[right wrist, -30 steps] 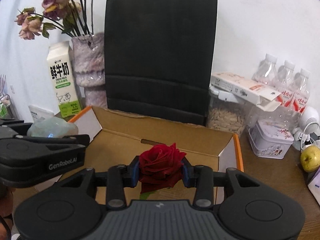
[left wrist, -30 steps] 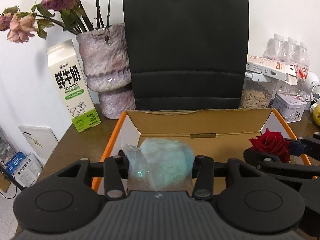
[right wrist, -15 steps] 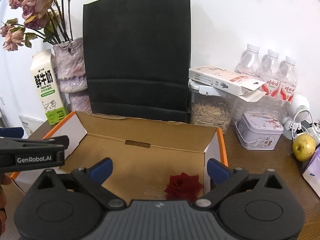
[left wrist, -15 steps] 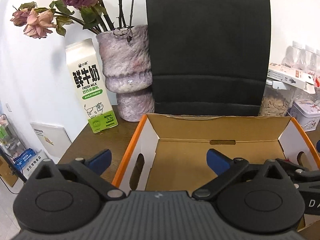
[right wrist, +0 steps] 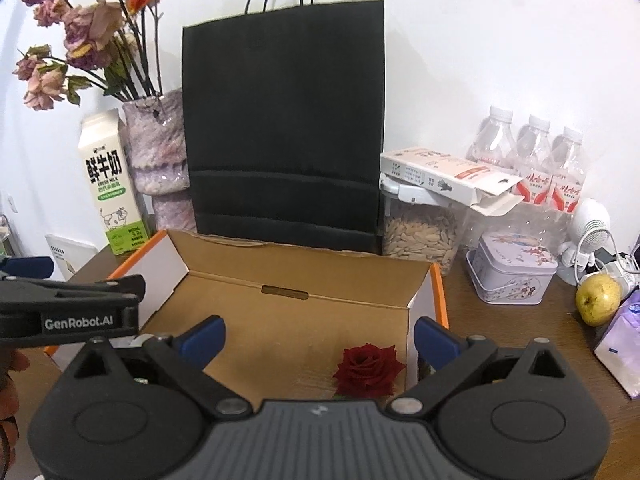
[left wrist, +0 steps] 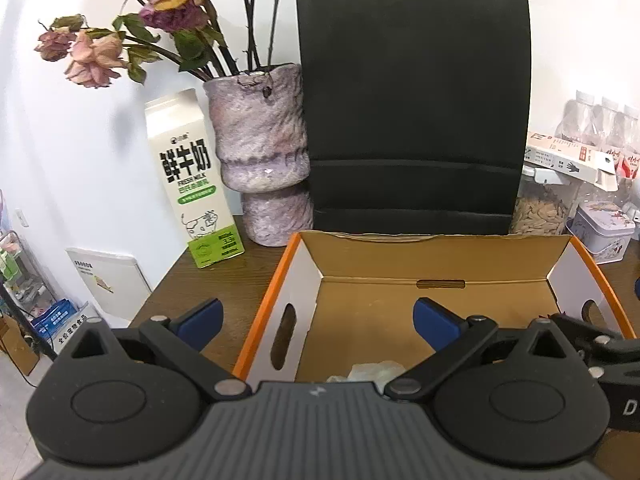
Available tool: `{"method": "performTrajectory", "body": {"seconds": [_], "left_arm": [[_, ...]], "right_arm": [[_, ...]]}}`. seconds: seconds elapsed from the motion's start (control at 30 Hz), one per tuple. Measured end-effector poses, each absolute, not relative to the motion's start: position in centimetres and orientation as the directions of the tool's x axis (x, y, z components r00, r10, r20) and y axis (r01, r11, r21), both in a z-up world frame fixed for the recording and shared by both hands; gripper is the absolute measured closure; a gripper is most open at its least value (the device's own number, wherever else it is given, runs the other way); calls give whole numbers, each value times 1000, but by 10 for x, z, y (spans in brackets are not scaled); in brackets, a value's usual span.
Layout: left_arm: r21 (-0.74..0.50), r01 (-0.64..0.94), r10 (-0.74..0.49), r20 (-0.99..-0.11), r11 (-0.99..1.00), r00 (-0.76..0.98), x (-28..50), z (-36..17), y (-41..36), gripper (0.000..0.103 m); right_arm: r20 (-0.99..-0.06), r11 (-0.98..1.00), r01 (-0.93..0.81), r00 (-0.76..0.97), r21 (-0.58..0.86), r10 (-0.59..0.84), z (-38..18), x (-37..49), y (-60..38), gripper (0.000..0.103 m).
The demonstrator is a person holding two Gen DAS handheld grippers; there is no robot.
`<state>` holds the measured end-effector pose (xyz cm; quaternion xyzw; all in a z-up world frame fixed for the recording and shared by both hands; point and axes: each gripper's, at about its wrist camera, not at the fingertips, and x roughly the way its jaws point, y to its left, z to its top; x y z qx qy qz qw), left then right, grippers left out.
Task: Organize objects
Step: 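Open the right gripper to drop the rose while the left gripper releases the bag in the box, then lift both grippers out of the cardboard box and back toward the table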
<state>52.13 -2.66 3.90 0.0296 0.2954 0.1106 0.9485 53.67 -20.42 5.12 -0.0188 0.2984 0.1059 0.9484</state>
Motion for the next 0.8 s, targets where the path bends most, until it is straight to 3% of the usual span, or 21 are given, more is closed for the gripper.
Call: {"method": "performTrajectory", "body": {"seconds": [0.8], "left_arm": [[77, -199, 210, -506, 977, 836, 409, 73, -20, 0]], "right_arm": [[-499, 975, -221, 842, 28, 205, 91, 427, -215, 0]]}}
